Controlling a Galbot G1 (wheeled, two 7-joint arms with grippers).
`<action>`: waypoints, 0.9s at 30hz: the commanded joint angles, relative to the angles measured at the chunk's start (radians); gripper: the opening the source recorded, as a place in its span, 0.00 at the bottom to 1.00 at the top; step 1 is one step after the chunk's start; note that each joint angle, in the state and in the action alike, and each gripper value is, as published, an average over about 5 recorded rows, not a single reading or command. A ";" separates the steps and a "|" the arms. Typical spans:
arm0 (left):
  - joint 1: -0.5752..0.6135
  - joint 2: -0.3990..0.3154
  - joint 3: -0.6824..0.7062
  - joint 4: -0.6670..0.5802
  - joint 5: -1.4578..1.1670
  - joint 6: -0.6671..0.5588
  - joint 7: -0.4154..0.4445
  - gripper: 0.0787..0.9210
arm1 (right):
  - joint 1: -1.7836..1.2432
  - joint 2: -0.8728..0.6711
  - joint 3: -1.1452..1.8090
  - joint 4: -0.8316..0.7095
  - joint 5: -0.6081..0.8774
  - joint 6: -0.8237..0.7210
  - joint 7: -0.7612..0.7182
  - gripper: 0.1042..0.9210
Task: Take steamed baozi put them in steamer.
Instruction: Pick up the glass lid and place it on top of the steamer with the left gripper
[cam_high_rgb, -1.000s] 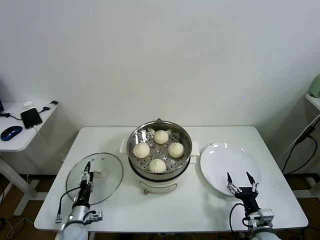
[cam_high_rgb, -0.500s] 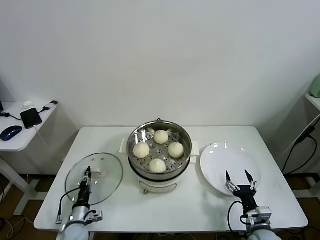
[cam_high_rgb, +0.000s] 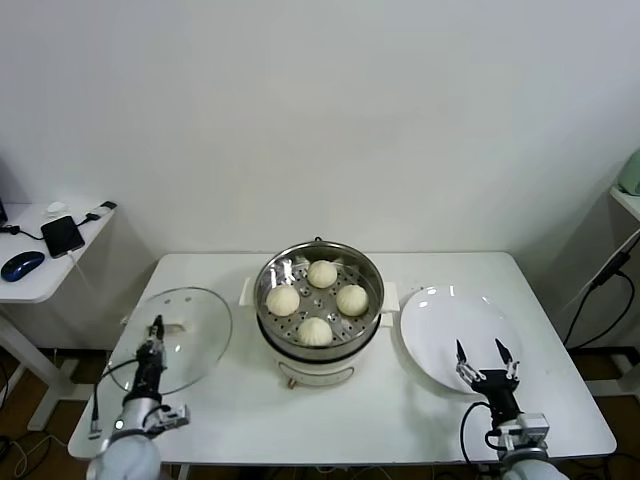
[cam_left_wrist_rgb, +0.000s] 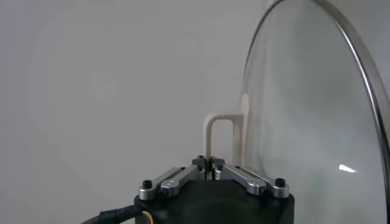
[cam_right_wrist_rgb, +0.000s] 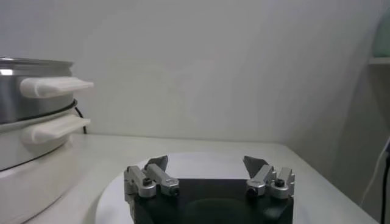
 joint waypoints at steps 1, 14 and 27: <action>0.038 0.051 -0.014 -0.192 -0.117 0.032 0.083 0.06 | -0.012 -0.006 0.007 0.030 -0.032 -0.041 0.025 0.88; -0.075 0.119 0.160 -0.541 -0.129 0.291 0.351 0.06 | -0.033 -0.008 0.011 0.026 -0.036 -0.007 0.023 0.88; -0.298 -0.092 0.627 -0.480 0.211 0.529 0.506 0.06 | -0.044 -0.009 0.020 -0.014 -0.033 0.045 0.015 0.88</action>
